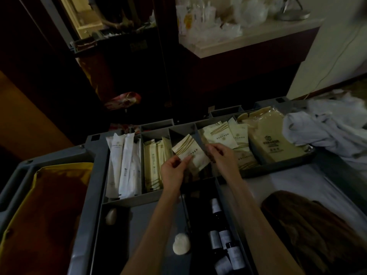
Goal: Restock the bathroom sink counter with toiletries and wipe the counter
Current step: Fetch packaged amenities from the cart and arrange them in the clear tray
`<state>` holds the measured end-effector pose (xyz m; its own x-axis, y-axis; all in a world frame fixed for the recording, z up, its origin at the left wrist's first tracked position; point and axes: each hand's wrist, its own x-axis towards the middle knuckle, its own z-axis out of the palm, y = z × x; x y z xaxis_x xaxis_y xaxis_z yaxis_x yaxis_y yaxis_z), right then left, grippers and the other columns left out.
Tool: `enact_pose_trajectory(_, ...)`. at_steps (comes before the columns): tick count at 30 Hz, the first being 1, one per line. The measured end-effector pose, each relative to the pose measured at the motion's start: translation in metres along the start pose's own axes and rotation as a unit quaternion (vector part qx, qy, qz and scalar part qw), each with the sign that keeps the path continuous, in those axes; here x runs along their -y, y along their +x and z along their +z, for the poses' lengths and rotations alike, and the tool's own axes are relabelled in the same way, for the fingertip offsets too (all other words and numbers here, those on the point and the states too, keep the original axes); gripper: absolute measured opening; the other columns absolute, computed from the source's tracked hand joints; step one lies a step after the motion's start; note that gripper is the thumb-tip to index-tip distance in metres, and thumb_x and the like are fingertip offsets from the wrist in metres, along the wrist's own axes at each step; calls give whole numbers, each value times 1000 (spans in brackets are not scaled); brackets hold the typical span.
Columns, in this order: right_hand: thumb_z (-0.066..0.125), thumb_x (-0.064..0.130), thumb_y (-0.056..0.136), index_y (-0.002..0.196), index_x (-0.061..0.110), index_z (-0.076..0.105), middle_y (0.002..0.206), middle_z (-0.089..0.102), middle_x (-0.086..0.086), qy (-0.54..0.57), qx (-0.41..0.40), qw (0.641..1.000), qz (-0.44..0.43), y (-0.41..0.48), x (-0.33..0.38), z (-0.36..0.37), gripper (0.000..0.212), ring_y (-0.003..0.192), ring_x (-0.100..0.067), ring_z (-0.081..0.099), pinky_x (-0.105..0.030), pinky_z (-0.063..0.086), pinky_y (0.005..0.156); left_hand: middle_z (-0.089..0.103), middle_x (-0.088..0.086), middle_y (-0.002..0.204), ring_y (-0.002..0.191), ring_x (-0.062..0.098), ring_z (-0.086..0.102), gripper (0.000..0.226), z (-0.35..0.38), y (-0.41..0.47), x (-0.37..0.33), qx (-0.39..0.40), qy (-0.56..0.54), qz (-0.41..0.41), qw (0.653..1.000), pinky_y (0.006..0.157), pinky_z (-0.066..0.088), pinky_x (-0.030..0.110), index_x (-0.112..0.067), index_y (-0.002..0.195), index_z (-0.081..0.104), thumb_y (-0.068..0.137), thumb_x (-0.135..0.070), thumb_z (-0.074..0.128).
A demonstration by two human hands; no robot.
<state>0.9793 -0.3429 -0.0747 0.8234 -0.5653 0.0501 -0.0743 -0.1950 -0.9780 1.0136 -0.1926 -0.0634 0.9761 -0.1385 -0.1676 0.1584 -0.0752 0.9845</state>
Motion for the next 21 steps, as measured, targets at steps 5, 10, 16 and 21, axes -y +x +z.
enact_pose_trajectory(5,59,24,92,116,21,61,118,55,-6,-119,-156,981,9,35,-3,-18,24,102,-22,57,-42,52,88,69,21,81,70,23,61,27,1,-1,2,-2,-12,-4,1000,64,51,36,4,84,68,79,-21,77)
enact_pose_trajectory(10,64,25,89,133,12,46,137,41,-15,-225,-169,958,56,54,-7,-19,50,124,-32,43,-43,45,96,74,4,82,79,20,70,4,1,-2,2,11,-11,-4,1000,74,58,42,-16,83,72,81,-18,75)
enact_pose_trajectory(16,66,32,87,112,6,64,113,65,-15,-293,-100,947,85,52,-20,-9,36,101,-32,61,-40,52,82,74,-4,95,90,13,71,14,-1,-3,1,32,-21,6,999,82,58,37,-17,97,71,84,-15,72)
enact_pose_trajectory(21,68,26,87,103,13,68,99,70,-5,-123,-60,988,70,40,-16,-15,21,93,-24,63,-40,53,82,72,-4,99,88,8,69,15,-1,-2,0,34,-37,7,999,75,58,27,-18,99,68,85,-11,69)
